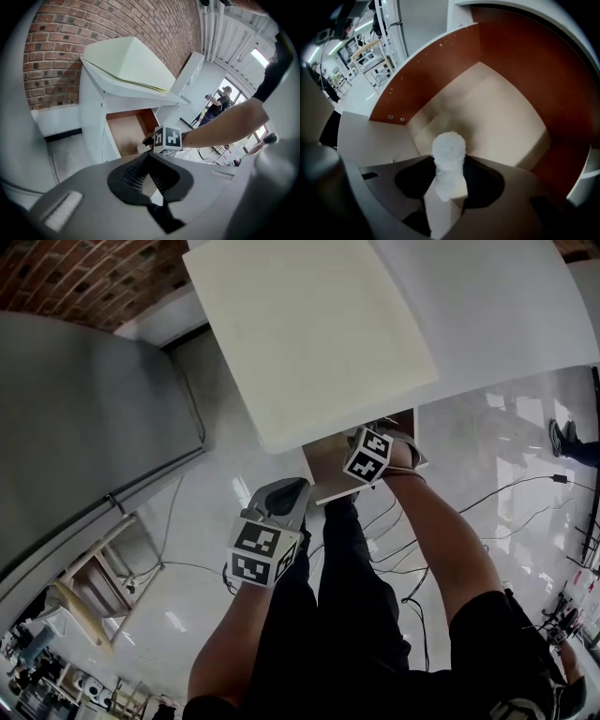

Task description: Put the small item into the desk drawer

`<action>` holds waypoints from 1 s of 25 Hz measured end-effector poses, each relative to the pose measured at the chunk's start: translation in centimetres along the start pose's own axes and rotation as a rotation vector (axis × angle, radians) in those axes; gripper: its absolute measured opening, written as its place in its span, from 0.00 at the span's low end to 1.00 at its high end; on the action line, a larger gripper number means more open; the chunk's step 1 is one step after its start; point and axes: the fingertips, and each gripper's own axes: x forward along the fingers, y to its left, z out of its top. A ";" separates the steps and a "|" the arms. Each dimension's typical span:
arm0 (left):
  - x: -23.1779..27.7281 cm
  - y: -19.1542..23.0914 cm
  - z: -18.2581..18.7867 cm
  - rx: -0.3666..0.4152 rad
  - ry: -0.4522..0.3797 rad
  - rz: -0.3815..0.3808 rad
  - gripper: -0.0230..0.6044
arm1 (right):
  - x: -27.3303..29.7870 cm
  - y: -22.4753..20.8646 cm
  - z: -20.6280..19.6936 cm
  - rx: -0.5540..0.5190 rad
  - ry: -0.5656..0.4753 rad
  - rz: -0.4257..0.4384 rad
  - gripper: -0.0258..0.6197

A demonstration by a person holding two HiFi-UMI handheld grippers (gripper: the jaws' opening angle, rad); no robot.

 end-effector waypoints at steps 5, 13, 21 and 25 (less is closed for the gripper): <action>-0.2 -0.2 -0.9 -0.013 0.004 0.001 0.05 | 0.9 0.3 -0.6 0.018 0.030 0.017 0.33; -2.2 -1.0 0.8 -0.025 -0.025 -0.010 0.05 | -6.9 1.4 -0.9 0.204 -0.064 0.045 0.35; -7.0 -1.6 6.4 0.011 -0.104 -0.004 0.05 | -18.3 3.0 -2.2 0.606 -0.224 -0.050 0.35; -9.2 -1.7 8.8 0.064 -0.131 -0.008 0.05 | -23.8 2.2 -1.9 0.707 -0.316 -0.119 0.34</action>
